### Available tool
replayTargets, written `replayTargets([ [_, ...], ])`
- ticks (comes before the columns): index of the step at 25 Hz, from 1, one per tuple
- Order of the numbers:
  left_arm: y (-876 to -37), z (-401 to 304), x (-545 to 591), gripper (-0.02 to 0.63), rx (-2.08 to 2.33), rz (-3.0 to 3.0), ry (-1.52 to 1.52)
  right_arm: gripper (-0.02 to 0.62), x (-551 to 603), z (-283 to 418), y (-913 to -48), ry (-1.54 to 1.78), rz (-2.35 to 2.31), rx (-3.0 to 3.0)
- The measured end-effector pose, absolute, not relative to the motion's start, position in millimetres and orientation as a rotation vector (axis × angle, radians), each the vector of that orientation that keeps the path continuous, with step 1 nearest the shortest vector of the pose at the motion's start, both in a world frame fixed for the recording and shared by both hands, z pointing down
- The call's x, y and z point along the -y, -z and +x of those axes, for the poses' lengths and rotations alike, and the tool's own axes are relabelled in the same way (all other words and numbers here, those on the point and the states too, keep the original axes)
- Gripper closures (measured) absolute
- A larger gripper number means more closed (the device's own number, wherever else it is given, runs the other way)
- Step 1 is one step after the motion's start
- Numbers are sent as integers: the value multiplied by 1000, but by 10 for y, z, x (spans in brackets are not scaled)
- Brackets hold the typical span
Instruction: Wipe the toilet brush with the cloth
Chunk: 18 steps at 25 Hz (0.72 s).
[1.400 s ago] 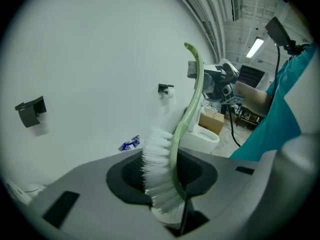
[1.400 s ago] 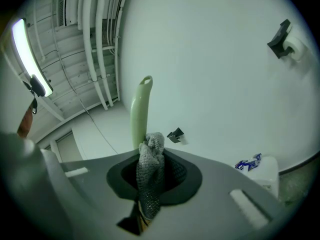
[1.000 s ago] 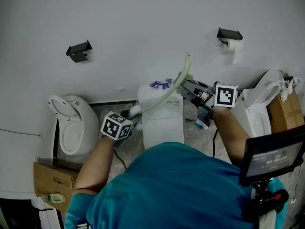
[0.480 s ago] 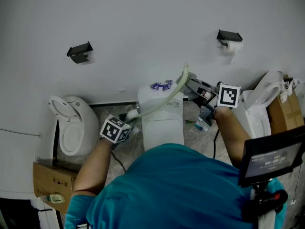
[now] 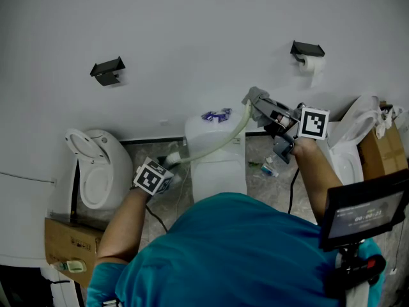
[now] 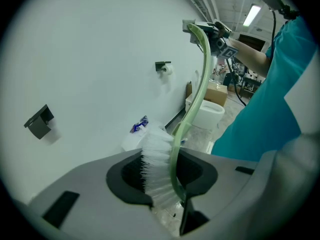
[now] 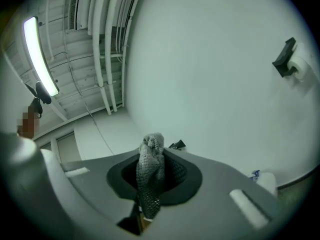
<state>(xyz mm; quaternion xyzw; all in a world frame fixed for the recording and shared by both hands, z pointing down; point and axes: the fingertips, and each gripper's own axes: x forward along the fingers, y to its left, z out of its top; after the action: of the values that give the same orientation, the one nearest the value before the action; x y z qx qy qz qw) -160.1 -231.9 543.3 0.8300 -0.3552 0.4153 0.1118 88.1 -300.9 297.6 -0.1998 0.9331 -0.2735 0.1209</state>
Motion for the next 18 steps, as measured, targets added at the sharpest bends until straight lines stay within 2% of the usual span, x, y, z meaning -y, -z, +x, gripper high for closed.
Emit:
replayTargets([
  [6,-5288,-1736,2468,466,1259,2456,-1405,565,2899,899,-2418,480,-631,-2875],
  [11,-5027,-1689,2627,466,1483,2523,-1706,565,2640,263,-3341,-148,-834,-3495],
  [15,-4818,-1457,2734,466,1547,2646,-1934,565,2512,-330,-4011,-434,-660,-3797],
  [18,-4739,-1273,2779,466,1551,2718,-2047,565,2475,-627,-4328,-518,-439,-3916],
])
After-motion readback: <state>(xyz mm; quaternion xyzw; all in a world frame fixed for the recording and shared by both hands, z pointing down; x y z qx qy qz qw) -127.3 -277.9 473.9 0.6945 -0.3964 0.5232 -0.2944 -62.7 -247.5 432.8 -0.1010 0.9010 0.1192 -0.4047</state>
